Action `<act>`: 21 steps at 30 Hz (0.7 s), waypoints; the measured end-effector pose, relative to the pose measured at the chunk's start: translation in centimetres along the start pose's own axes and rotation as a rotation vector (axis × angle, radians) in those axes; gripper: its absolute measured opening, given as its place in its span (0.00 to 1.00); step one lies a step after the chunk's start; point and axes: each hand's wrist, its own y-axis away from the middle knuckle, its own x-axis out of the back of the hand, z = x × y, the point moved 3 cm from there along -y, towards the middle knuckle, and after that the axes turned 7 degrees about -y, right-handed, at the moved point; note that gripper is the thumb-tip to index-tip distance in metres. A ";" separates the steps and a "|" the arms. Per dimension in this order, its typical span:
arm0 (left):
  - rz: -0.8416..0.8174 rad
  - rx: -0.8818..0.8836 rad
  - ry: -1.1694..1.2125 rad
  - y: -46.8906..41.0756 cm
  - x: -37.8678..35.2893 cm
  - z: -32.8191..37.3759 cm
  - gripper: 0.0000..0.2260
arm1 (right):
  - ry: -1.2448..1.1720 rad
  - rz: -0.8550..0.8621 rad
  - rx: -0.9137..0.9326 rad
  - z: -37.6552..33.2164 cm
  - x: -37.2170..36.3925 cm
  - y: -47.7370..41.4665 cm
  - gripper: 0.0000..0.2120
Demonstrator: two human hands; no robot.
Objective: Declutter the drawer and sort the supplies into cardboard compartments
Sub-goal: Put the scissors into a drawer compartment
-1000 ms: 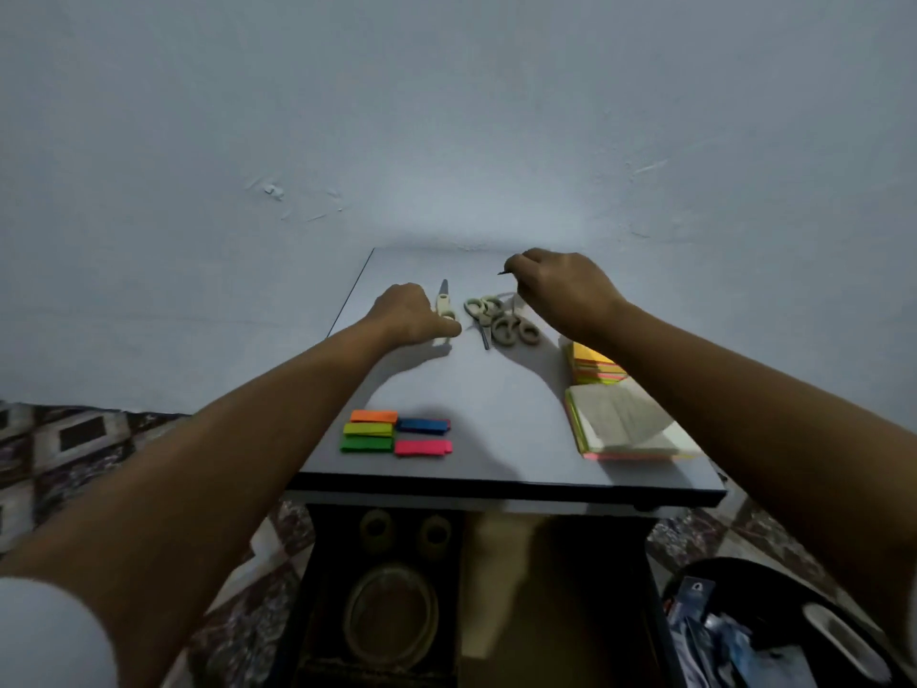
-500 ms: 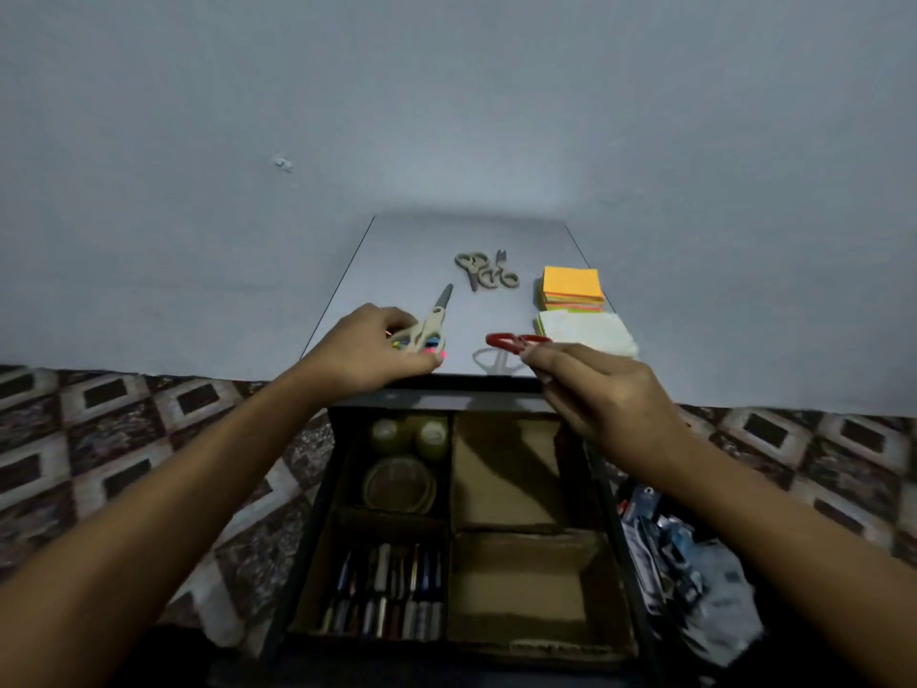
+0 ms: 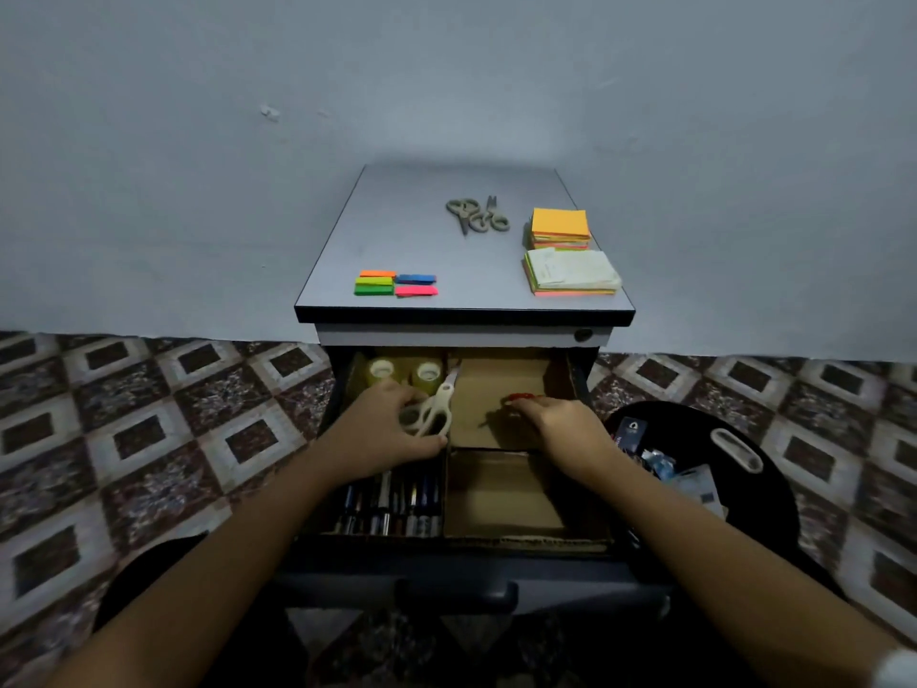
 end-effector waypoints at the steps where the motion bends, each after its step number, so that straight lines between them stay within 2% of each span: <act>1: -0.013 0.001 -0.002 -0.2 -0.6 -0.3 0.23 | 0.035 -0.067 -0.054 0.0 -0.3 -0.5 0.20; 8: -0.049 0.016 -0.013 -1.5 -2.1 -1.5 0.23 | 0.066 -0.211 -0.136 -0.6 -1.8 -4.7 0.11; 14: -0.065 0.047 -0.039 -2.4 -2.2 -2.3 0.28 | -0.113 -0.398 -0.259 0.2 -3.8 -5.7 0.09; 17: -0.079 0.026 -0.043 -2.9 -2.4 -1.6 0.28 | -0.214 -0.414 -0.345 1.2 -4.3 -5.2 0.11; 21: -0.104 0.002 -0.073 -4.2 -2.6 0.4 0.28 | -0.241 -0.323 -0.369 2.4 -4.0 -4.6 0.12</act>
